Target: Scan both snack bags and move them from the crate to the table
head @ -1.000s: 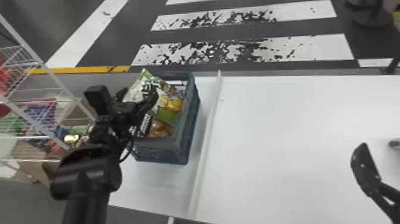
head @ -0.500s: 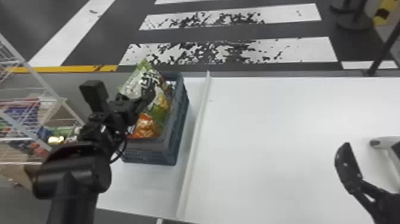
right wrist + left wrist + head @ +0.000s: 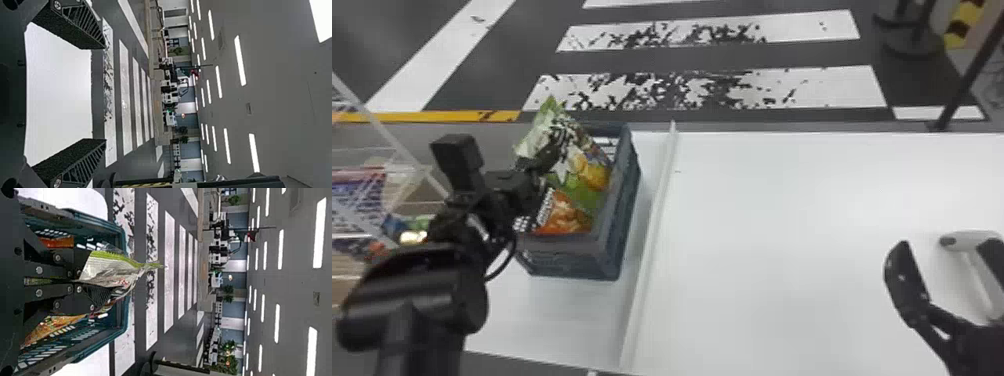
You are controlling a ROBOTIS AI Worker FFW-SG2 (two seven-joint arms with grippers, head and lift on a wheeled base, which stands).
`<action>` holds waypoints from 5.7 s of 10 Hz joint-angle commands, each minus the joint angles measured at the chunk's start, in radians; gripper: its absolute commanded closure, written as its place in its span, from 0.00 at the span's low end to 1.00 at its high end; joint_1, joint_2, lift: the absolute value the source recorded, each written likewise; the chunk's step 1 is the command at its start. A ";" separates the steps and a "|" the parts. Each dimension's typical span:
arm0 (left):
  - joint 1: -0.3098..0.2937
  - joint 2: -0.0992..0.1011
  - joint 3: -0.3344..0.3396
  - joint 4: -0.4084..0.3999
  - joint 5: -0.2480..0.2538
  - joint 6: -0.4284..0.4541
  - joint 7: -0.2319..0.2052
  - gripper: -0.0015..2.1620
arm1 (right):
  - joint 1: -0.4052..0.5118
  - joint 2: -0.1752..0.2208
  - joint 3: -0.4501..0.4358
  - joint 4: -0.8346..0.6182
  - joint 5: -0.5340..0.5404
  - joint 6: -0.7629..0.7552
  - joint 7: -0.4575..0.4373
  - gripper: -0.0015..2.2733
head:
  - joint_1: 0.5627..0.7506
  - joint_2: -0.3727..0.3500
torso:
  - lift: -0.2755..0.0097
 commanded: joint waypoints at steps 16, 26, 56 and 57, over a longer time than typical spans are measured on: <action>-0.068 -0.158 -0.620 0.300 0.329 -0.021 -0.219 0.92 | 0.000 0.003 0.006 -0.005 -0.001 -0.018 0.000 0.04 | 0.70 0.06 | 0.66; 0.028 -0.098 -0.745 0.073 -0.371 -0.116 0.255 0.02 | 0.000 0.003 0.009 -0.012 -0.006 -0.018 0.029 0.04 | 0.70 0.11 | 0.66; 0.421 0.023 -0.383 -0.249 -0.113 -0.441 0.218 0.04 | -0.204 -0.107 0.000 -0.204 0.274 0.712 0.080 0.99 | 0.70 0.44 | 0.66; 0.423 0.026 -0.376 -0.251 -0.107 -0.441 0.218 0.04 | -0.198 -0.158 0.063 -0.204 0.468 0.635 -0.014 0.99 | 0.70 0.42 | 0.66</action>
